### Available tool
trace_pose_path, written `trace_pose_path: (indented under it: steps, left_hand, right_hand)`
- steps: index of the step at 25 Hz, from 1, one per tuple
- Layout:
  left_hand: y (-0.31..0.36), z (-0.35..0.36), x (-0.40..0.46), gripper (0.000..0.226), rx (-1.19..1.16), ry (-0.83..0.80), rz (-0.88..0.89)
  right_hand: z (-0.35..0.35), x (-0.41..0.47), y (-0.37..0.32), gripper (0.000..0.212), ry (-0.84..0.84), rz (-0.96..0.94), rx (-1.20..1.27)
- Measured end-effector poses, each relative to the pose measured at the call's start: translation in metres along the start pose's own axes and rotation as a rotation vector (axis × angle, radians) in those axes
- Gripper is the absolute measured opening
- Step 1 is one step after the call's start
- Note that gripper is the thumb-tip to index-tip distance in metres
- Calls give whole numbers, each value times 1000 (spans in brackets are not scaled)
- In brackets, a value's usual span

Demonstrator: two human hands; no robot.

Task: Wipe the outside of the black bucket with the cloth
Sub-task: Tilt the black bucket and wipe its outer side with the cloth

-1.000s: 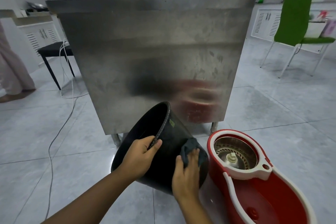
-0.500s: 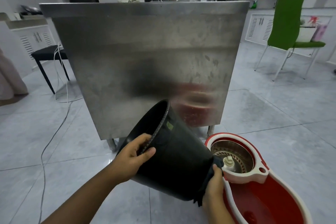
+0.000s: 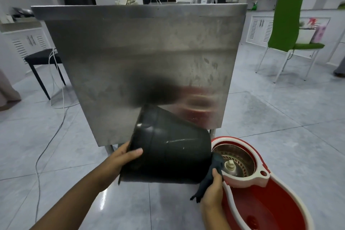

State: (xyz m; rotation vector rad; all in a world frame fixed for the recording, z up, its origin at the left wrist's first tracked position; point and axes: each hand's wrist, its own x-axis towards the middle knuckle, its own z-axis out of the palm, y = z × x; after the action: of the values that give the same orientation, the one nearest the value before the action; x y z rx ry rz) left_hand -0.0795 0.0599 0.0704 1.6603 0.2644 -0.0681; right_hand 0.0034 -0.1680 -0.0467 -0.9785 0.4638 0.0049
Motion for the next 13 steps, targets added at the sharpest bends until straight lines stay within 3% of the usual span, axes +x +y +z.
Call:
trace_pose_path:
  steps: [4,7,10,13]
  left_hand:
    - [2,8,13,48,-138,468,-60]
    - [0,13,14,46,-142,548,-74]
    - [9,19,10,37,-148,562,-37]
    - [8,32,11,34,-111,513,20]
  right_hand:
    - [7,-21,-8,39,-197,-40,-121]
    - [5,-31,13,50,-293,-235,-385]
    - [5,-40,33,76,-285,-695,-943]
    - [29,-73,32,77,-440,-922,-1209]
